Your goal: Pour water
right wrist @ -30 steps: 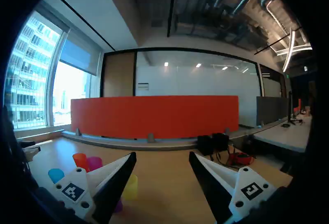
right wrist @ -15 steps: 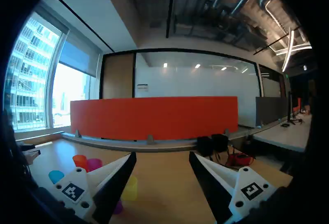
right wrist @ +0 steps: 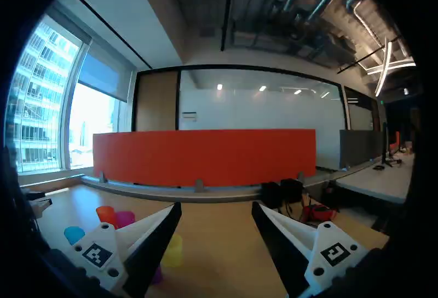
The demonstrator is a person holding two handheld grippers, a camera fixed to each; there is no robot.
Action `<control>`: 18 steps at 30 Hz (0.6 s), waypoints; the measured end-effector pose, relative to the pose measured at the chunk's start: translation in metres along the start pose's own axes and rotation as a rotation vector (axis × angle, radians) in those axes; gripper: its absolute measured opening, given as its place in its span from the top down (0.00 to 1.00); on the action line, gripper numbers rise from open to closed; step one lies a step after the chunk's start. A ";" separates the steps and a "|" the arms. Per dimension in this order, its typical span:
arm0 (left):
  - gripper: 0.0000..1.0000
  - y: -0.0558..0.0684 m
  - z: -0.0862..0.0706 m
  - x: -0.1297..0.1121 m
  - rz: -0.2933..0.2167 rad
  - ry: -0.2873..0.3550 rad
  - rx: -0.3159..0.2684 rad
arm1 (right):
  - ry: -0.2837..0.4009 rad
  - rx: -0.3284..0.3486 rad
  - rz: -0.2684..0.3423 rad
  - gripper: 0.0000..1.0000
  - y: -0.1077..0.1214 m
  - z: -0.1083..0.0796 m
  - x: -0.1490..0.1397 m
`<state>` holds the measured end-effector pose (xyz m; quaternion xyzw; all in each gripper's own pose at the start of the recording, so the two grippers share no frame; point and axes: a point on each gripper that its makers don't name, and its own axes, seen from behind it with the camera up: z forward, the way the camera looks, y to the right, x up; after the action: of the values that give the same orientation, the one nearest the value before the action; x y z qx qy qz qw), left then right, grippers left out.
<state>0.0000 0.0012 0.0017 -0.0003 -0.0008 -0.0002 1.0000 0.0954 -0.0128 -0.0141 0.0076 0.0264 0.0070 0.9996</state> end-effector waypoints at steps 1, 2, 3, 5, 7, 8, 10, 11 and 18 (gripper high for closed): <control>0.09 0.000 0.000 0.000 0.000 0.001 -0.001 | 0.000 0.000 -0.001 0.01 0.000 0.000 0.000; 0.09 -0.001 0.000 0.000 -0.001 0.001 -0.001 | 0.001 0.001 -0.002 0.01 -0.001 0.000 0.000; 0.09 0.000 0.000 0.000 -0.001 0.001 -0.002 | 0.000 0.001 -0.003 0.01 -0.001 0.000 0.000; 0.09 0.000 0.000 0.000 0.000 0.001 -0.005 | -0.001 0.000 -0.007 0.01 0.000 0.000 -0.002; 0.09 0.000 0.000 0.000 -0.001 0.001 -0.007 | -0.003 -0.002 -0.008 0.01 0.000 0.001 -0.002; 0.09 0.000 0.000 0.000 -0.001 0.002 -0.008 | -0.004 -0.003 -0.008 0.01 0.001 0.001 -0.002; 0.09 0.000 -0.001 0.000 -0.001 0.002 -0.008 | -0.004 -0.004 -0.006 0.01 0.001 0.001 -0.003; 0.09 0.000 -0.001 0.000 0.000 0.002 -0.008 | -0.004 -0.005 -0.005 0.01 0.002 0.001 -0.003; 0.09 0.001 -0.001 0.000 0.000 0.002 -0.013 | -0.003 -0.007 -0.007 0.01 0.003 0.001 -0.003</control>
<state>0.0003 0.0021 0.0002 -0.0068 0.0001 -0.0004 1.0000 0.0926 -0.0102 -0.0130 0.0041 0.0250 0.0035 0.9997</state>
